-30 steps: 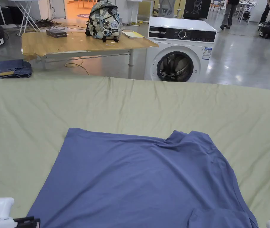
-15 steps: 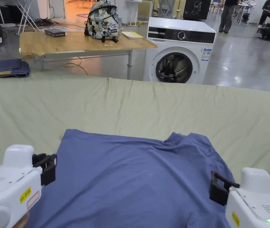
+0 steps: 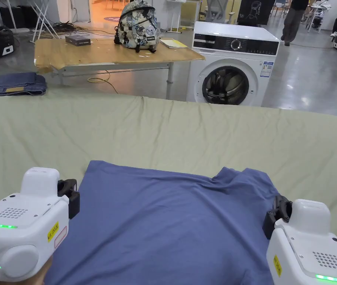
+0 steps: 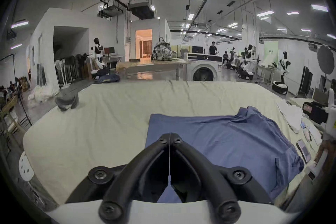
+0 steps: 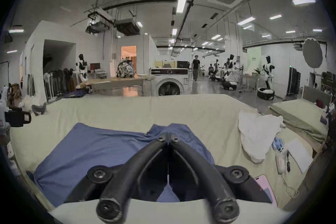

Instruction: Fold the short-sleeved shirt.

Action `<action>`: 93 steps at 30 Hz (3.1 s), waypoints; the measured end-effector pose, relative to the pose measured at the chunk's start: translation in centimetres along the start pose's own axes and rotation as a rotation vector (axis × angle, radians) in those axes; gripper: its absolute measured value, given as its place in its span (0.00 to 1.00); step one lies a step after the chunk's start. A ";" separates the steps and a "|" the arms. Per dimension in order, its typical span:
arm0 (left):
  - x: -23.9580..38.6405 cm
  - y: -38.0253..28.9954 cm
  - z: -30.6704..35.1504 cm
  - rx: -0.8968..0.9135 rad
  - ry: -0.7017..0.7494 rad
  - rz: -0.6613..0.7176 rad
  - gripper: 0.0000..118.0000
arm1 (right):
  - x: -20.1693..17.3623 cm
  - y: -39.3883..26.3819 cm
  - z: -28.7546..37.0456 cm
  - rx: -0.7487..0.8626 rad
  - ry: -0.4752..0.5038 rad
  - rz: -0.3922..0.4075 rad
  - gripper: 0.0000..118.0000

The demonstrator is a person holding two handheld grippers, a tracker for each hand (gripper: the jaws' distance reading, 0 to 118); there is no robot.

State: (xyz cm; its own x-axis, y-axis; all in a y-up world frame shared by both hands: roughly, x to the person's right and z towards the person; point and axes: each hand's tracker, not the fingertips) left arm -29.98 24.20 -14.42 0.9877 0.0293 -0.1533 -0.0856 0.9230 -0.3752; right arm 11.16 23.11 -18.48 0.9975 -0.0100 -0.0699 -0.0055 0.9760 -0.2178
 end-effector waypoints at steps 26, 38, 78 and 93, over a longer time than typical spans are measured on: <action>-10.1 -12.5 -1.3 -0.763 0.107 0.118 0.63 | -1.0 -3.8 -0.7 -0.157 0.029 0.089 0.00; -5.8 -11.9 -0.1 -0.761 0.060 -0.023 0.00 | -0.4 -5.5 -0.5 -0.220 0.026 0.093 0.00; -7.6 -9.1 2.8 -0.648 -0.048 0.116 0.00 | 12.5 -9.7 3.7 -0.730 0.052 0.036 0.03; -10.2 -0.3 -9.6 -0.458 -0.094 0.151 0.00 | 12.0 -0.4 -7.9 -0.569 0.053 -0.076 0.03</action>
State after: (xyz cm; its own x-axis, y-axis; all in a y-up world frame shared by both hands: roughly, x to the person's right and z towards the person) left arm -41.24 19.91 -21.46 0.9657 0.2032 -0.1618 -0.2562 0.6432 -0.7216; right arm 22.56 20.92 -26.96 0.9918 -0.1004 -0.0789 0.0144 0.7015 -0.7125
